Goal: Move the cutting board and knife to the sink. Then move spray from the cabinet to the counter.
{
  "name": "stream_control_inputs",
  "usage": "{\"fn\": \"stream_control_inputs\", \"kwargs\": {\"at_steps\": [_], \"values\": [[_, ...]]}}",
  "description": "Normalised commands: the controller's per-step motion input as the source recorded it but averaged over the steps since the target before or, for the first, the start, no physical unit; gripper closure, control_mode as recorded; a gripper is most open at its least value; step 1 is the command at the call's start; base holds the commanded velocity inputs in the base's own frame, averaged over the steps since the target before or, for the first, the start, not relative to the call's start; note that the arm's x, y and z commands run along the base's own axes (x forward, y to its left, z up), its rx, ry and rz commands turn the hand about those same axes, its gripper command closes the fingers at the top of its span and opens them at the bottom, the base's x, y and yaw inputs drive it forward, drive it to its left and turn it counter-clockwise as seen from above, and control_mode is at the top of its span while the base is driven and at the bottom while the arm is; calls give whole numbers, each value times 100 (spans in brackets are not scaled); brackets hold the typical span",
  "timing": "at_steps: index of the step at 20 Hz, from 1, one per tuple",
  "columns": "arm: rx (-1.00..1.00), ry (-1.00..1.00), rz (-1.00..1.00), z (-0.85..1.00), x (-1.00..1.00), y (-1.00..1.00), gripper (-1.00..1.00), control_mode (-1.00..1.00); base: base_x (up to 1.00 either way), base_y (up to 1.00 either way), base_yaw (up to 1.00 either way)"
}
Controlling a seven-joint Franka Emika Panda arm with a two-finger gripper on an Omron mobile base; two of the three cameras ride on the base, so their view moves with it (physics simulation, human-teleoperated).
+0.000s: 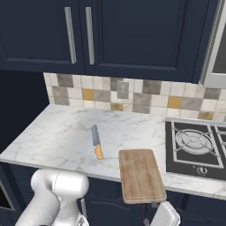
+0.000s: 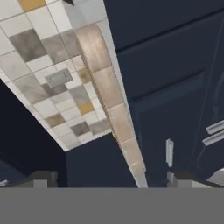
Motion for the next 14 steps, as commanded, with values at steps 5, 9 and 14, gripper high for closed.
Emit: {"fn": "stream_control_inputs", "kwargs": {"at_steps": [5, 9, 14], "values": [[1, -1, -8, -22, 40, 0, -100, -100, 0, 0, 0], [0, 0, -8, -15, 52, 0, -100, -100, 0, 0, 0], [0, 0, -11, -23, 11, -4, -100, -100, 0, 0, 0]]}}
